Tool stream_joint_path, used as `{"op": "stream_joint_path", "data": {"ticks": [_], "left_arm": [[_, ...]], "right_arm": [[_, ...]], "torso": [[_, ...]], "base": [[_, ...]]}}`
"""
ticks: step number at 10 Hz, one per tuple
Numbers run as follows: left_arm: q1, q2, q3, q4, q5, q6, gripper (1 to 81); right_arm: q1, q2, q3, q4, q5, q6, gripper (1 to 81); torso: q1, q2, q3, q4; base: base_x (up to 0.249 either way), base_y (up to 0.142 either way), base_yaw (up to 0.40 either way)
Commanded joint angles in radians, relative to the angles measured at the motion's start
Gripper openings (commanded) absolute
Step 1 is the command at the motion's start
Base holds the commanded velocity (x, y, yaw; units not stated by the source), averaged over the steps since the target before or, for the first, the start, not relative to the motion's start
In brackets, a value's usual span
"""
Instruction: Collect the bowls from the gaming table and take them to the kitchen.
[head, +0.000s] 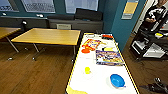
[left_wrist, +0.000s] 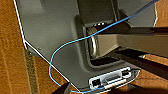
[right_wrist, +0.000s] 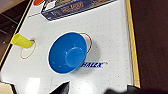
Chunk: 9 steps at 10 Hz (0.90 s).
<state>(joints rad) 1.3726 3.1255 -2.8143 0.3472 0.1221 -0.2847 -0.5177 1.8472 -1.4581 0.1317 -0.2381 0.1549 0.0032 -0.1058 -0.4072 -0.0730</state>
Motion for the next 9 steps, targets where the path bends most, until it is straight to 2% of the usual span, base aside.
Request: {"op": "stream_joint_path", "data": {"ticks": [1, 2, 5, 9], "left_arm": [[-0.03, 0.01, 0.002, -0.01, 0.065, 0.001, 81.1], [-0.033, 0.01, 0.002, -0.01, 0.065, 0.001, 81.1], [-0.04, 0.018, 0.002, -0.008, 0.065, 0.002, 81.1], [-0.042, 0.016, 0.002, -0.008, 0.065, 0.002, 81.1]], "right_arm": [[0.158, -0.009, -0.123, 0.026, -0.105, 0.047, 81.1], [0.155, 0.014, -0.195, 0.025, -0.109, 0.101, 81.1], [0.159, 0.071, -0.303, 0.026, -0.112, 0.183, 81.1], [0.217, 0.178, -0.31, 0.022, -0.112, 0.189, 81.1]], "torso": [[0.0, 0.0, 0.0, 0.0], [0.0, 0.0, 0.0, 0.0], [0.001, 0.0, -0.001, 0.0], [0.001, 0.001, -0.001, 0.0]], "base": [[0.0, 0.0, 0.0], [0.0, 0.0, 0.0], [0.0, 0.0, 0.0], [0.0, 0.0, 0.0]]}}
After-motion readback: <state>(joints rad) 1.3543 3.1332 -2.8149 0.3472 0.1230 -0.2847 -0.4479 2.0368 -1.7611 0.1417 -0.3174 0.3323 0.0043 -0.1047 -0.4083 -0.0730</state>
